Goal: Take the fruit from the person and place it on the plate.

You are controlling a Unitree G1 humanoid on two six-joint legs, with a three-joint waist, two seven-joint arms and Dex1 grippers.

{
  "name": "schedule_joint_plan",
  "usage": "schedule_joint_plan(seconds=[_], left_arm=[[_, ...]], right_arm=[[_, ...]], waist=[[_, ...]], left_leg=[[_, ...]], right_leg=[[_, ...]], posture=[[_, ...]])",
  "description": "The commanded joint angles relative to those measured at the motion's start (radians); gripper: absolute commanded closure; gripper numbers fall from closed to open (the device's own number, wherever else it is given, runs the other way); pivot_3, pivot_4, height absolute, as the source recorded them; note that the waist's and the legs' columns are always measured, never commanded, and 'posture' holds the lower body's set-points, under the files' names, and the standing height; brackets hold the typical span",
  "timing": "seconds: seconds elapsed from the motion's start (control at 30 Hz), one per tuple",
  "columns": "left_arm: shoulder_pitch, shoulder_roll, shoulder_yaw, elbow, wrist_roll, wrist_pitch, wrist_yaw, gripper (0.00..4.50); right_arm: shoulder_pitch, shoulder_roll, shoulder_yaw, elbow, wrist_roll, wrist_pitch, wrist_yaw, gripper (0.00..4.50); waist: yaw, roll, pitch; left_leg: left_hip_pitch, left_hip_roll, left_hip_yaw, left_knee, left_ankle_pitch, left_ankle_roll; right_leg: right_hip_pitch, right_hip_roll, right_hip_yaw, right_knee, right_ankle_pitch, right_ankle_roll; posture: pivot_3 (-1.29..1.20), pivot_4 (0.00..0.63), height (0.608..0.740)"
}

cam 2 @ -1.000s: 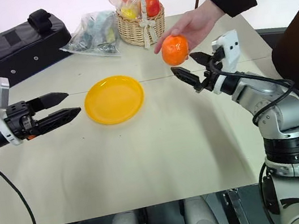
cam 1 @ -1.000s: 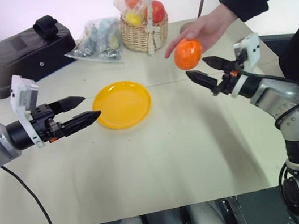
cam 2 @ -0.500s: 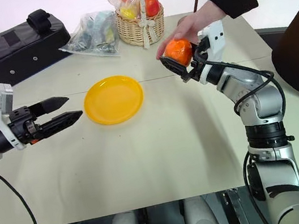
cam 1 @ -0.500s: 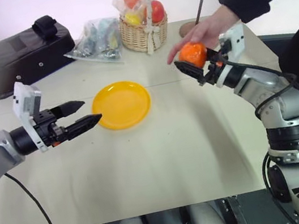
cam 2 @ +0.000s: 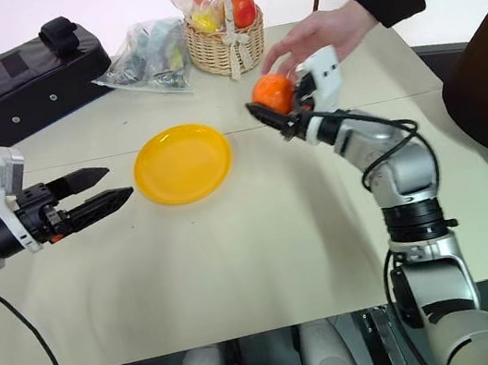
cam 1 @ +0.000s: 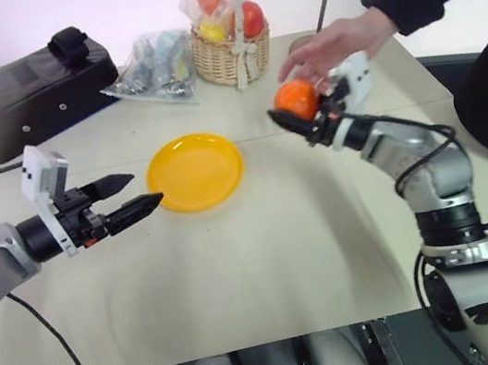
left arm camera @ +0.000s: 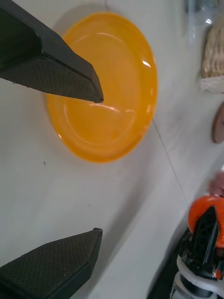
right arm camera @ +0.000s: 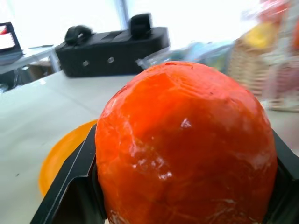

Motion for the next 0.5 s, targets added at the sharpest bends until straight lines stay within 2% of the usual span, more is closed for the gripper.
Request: schedule_joint_plan(seconds=[0.03, 0.27, 0.5], left_arm=[[0.065, 0.013, 0.04, -0.026, 0.056, -0.028, 0.012, 0.0], [0.169, -0.027, 0.09, -0.065, 0.087, -0.033, 0.069, 0.0], [0.226, -0.057, 0.128, -0.126, 0.076, -0.035, 0.086, 0.0]], right_arm=[[-0.057, 0.091, 0.077, 0.12, -0.092, -0.09, -0.034, 1.55], [-0.154, 0.239, 0.121, 0.376, -0.183, -0.23, -0.034, 1.55], [-0.24, 0.31, 0.103, 0.588, -0.232, -0.341, -0.036, 1.55]], waist=[[-0.008, 0.0, 0.0], [-0.012, 0.0, 0.0], [-0.016, 0.0, 0.0]], left_leg=[[0.0, 0.0, 0.0, 0.0, 0.0, 0.0], [-0.002, 0.0, 0.001, 0.0, 0.0, 0.0], [-0.002, 0.0, 0.0, 0.0, 0.0, 0.0]], right_leg=[[0.0, 0.0, 0.0, 0.0, 0.0, 0.0], [-0.001, -0.002, -0.001, 0.0, 0.0, 0.0], [-0.001, -0.002, -0.001, 0.0, 0.0, 0.0]], posture=[[0.0, 0.15, 0.74], [0.0, 0.15, 0.74], [0.0, 0.15, 0.74]])
